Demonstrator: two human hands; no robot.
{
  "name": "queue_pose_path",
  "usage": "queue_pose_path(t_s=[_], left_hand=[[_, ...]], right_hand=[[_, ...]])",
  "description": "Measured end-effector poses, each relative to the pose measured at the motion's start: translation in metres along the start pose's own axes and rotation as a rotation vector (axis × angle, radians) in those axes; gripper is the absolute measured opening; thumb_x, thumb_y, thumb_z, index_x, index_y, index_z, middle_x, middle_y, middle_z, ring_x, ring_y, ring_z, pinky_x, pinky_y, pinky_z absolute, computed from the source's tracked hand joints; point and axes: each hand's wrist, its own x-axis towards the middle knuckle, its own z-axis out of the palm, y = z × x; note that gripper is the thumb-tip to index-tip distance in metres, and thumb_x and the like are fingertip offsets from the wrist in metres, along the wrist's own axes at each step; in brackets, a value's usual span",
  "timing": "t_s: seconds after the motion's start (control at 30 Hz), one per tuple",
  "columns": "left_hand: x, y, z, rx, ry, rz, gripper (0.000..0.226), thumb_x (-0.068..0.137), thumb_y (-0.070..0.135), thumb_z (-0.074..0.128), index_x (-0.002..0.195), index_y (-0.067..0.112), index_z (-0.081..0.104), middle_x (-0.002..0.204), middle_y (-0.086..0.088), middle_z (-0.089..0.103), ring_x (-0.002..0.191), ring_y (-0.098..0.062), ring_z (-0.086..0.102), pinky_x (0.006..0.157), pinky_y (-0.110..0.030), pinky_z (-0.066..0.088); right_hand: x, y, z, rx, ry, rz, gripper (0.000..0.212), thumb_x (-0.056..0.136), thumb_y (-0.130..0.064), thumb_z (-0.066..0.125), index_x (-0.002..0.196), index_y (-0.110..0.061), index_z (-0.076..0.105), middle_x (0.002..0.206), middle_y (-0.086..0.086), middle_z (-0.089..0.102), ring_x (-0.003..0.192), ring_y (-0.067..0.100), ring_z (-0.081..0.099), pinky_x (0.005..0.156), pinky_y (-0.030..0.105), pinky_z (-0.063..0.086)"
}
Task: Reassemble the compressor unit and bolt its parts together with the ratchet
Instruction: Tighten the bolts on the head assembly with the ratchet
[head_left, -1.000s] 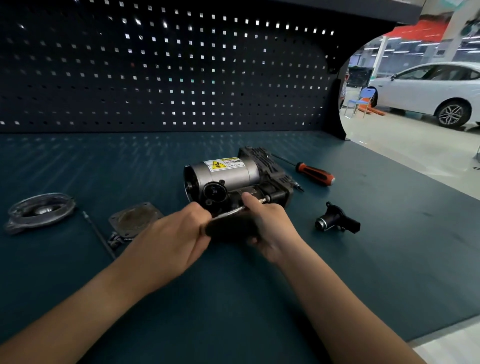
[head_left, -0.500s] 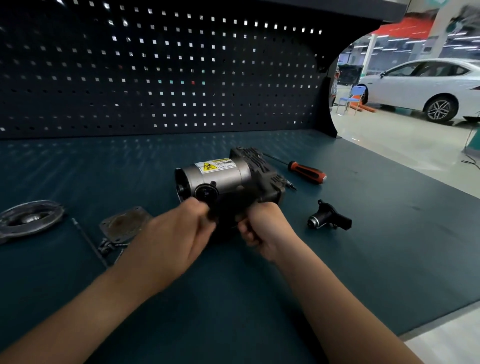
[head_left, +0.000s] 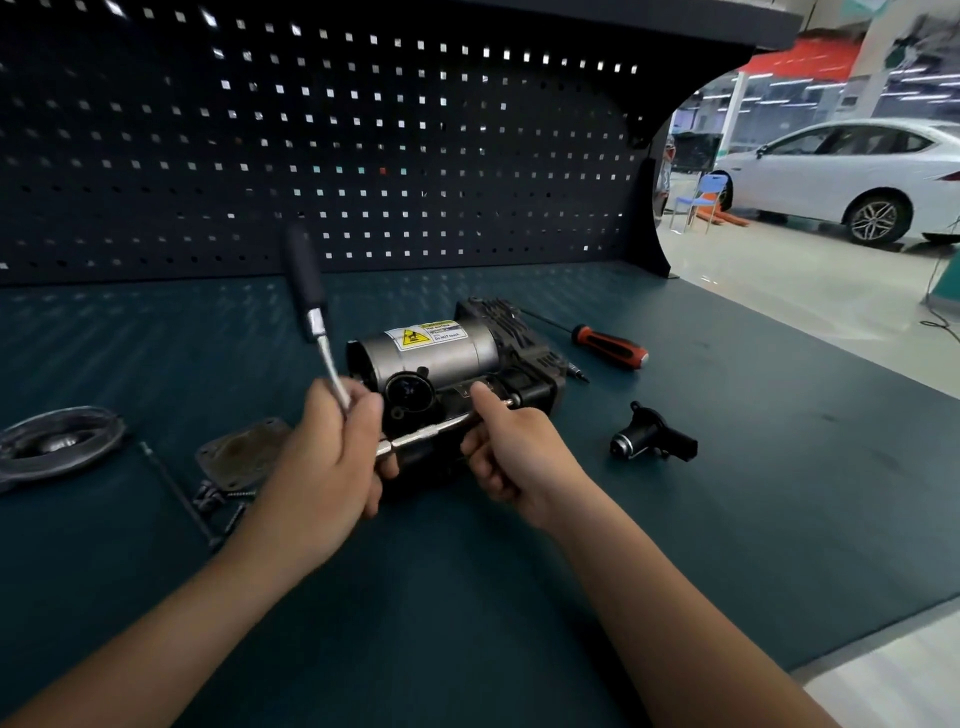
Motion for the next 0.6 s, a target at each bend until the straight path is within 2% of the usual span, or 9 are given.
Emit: queue_pose_path(t_s=[0.1,0.17,0.2,0.27,0.37,0.43,0.5,0.53,0.6], left_hand=[[0.003,-0.006,-0.014,0.614,-0.115,0.625,0.019,0.094,0.036,0.033,0.079,0.026,0.031,0.058,0.004,0.045,0.05,-0.007,0.048,0.041,-0.017,0.034],[0.002,-0.014,-0.018,0.822,-0.234,0.823,0.014,0.093,0.034,0.033,0.084,0.024,0.035,0.071,0.006,0.04,0.057,-0.011,0.045,0.044,-0.022,0.037],[-0.002,-0.017,-0.017,0.818,-0.25,0.788,0.011,0.092,0.032,0.035,0.085,0.024,0.035,0.073,0.007,0.041,0.056,-0.012,0.044,0.042,-0.022,0.037],[-0.009,-0.01,-0.01,0.575,-0.164,0.511,0.015,0.098,0.031,0.036,0.084,0.026,0.035,0.062,0.006,0.05,0.045,-0.009,0.045,0.038,-0.018,0.034],[-0.004,-0.001,0.006,-0.209,0.032,-0.182,0.023,0.1,0.033,0.032,0.082,0.021,0.04,0.051,-0.002,0.059,0.029,-0.007,0.037,0.032,-0.016,0.03],[0.005,0.001,0.007,-0.569,0.075,-0.527,0.027,0.1,0.033,0.033,0.082,0.015,0.041,0.047,-0.007,0.058,0.025,-0.008,0.031,0.028,-0.013,0.023],[0.005,-0.001,0.005,-0.558,0.03,-0.569,0.025,0.1,0.032,0.035,0.083,0.015,0.041,0.045,-0.004,0.056,0.026,-0.008,0.031,0.029,-0.013,0.024],[0.002,-0.001,0.003,-0.428,-0.005,-0.458,0.022,0.1,0.032,0.035,0.085,0.017,0.041,0.045,-0.001,0.057,0.028,-0.008,0.035,0.03,-0.015,0.027],[-0.004,-0.001,0.0,-0.033,-0.049,-0.035,0.017,0.097,0.037,0.032,0.085,0.027,0.039,0.049,0.004,0.059,0.035,-0.004,0.044,0.039,-0.013,0.033]], right_hand=[[-0.001,0.001,-0.001,0.027,0.052,-0.034,0.052,0.093,-0.046,0.048,0.054,-0.013,0.047,0.032,-0.005,0.04,0.025,0.007,0.032,0.032,0.01,0.022],[-0.002,0.0,-0.001,0.033,0.061,-0.029,0.047,0.094,-0.039,0.049,0.055,-0.012,0.047,0.032,-0.006,0.041,0.027,0.008,0.034,0.032,0.011,0.023],[-0.002,-0.001,0.0,0.039,0.046,-0.016,0.044,0.095,-0.036,0.047,0.057,-0.012,0.046,0.032,-0.006,0.04,0.029,0.009,0.034,0.034,0.013,0.023],[-0.002,-0.002,0.001,0.07,-0.001,0.017,0.04,0.095,-0.033,0.043,0.06,-0.013,0.044,0.033,-0.007,0.037,0.029,0.008,0.03,0.035,0.013,0.019],[-0.002,-0.002,0.001,0.137,-0.043,0.041,0.04,0.096,-0.033,0.04,0.062,-0.013,0.044,0.033,-0.007,0.036,0.027,0.006,0.027,0.033,0.012,0.018],[-0.002,-0.002,0.001,0.165,-0.053,0.041,0.041,0.097,-0.035,0.039,0.063,-0.012,0.045,0.034,-0.007,0.037,0.027,0.005,0.028,0.031,0.013,0.019],[-0.002,-0.001,-0.001,0.119,-0.054,0.033,0.044,0.097,-0.038,0.038,0.062,-0.012,0.046,0.033,-0.006,0.038,0.026,0.006,0.029,0.031,0.013,0.019],[-0.002,-0.001,-0.002,0.081,-0.047,0.029,0.047,0.096,-0.041,0.038,0.061,-0.012,0.047,0.033,-0.006,0.037,0.026,0.007,0.029,0.032,0.012,0.019],[-0.002,0.001,-0.003,0.023,-0.019,0.014,0.052,0.095,-0.046,0.04,0.057,-0.012,0.047,0.032,-0.005,0.037,0.026,0.008,0.029,0.033,0.01,0.02]])
